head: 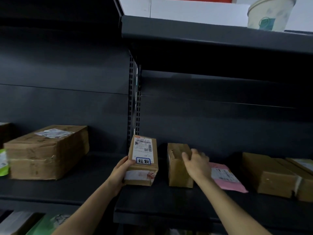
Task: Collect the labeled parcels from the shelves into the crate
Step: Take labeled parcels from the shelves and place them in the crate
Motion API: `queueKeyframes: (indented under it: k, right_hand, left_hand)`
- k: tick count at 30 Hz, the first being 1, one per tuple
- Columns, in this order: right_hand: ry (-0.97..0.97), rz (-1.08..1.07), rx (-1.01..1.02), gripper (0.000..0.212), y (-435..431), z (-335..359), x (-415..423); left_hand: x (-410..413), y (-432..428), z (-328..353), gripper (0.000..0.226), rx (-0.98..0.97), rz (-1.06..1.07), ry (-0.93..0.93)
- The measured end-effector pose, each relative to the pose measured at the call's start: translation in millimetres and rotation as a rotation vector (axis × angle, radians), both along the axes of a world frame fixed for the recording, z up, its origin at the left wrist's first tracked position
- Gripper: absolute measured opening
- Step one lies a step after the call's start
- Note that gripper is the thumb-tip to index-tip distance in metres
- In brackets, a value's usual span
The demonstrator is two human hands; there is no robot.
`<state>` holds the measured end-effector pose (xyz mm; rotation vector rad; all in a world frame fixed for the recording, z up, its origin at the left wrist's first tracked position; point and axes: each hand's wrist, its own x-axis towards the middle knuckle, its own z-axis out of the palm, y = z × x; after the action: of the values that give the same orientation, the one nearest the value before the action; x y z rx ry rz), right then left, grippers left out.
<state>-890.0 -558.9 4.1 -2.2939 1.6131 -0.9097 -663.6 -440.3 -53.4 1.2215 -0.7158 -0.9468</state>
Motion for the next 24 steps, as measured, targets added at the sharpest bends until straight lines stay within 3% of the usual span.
queueKeyframes:
  k: [2,4,6,9,13,19,24]
  right_hand:
    - [0.186,-0.008,0.045,0.077,3,2,15]
    - [0.340,-0.029,0.095,0.088,6,2,25]
    - [0.367,-0.054,0.088,0.081,6,0,25]
    - [0.089,-0.003,0.143,0.065,1,-3,12]
    - [-0.596,0.220,0.453,0.042,6,-15,1]
    - [-0.969,0.268,0.579,0.027,15,-36,-3]
    - [-1.041,0.274,0.587,0.028,16,-35,-6]
  left_hand:
    - [2,0,-2,0.077,0.009,0.005,0.004]
    - [-1,1,-1,0.062,0.000,-0.003,-0.019]
    - [-2,3,0,0.041,-0.002,-0.002,-0.018]
    - [0,9,0,0.039,-0.016,-0.012,-0.013]
    - [-1,11,1,0.040,-0.074,-0.007,0.030]
    - [-10,11,10,0.042,-0.154,-0.054,0.059]
    - [-18,15,16,0.037,-0.163,-0.084,0.036]
